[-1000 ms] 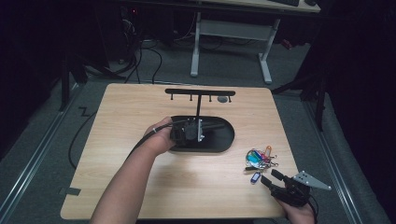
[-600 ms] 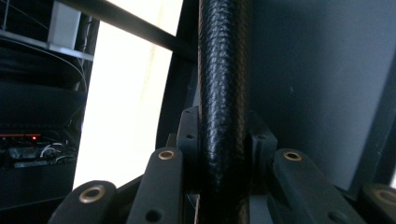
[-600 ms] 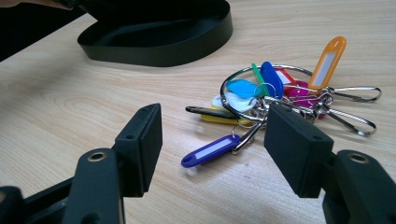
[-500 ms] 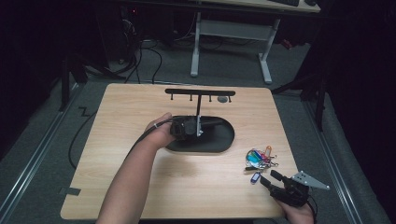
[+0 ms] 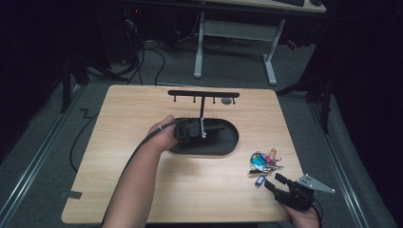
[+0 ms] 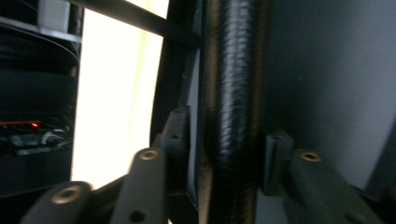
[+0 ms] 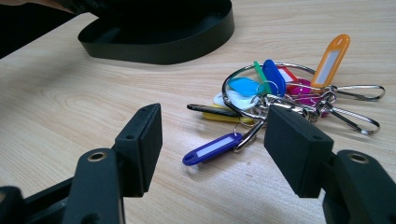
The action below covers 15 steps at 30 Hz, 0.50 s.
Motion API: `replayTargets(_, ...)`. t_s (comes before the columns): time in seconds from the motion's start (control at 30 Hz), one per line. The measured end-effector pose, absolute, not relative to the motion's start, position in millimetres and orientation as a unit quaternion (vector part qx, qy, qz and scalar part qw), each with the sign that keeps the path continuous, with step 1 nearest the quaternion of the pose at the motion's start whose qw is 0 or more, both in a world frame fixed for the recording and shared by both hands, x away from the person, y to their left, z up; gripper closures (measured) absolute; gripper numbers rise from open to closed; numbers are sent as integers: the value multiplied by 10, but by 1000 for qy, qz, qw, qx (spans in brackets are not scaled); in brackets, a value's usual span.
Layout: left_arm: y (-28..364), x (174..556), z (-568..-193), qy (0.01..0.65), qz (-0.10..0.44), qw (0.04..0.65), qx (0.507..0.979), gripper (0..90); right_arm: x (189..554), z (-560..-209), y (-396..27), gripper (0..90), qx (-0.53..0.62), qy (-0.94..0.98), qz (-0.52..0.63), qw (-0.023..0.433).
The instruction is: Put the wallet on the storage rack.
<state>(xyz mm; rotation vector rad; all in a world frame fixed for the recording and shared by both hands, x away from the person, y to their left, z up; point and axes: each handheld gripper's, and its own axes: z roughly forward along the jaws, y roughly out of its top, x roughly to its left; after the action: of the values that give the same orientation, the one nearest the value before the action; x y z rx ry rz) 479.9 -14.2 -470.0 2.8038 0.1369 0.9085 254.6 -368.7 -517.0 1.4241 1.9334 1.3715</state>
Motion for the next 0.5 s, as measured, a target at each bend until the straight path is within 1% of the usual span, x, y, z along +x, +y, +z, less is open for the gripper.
replayTargets(0.1,-123,4742,-4666,56,293,102,949,545,2545,-5168,-3680,374,505,688,487,186)
replayTargets(0.23,-95,4667,-4647,62,276,111,953,538,2542,-5158,-3674,374,504,688,487,187)
replayTargets(0.3,-86,4630,-4659,62,270,109,955,515,2536,-5153,-3668,374,504,688,487,188)
replayTargets(0.5,-68,4542,-4728,65,264,112,956,532,2531,-5151,-3652,374,503,690,486,188)
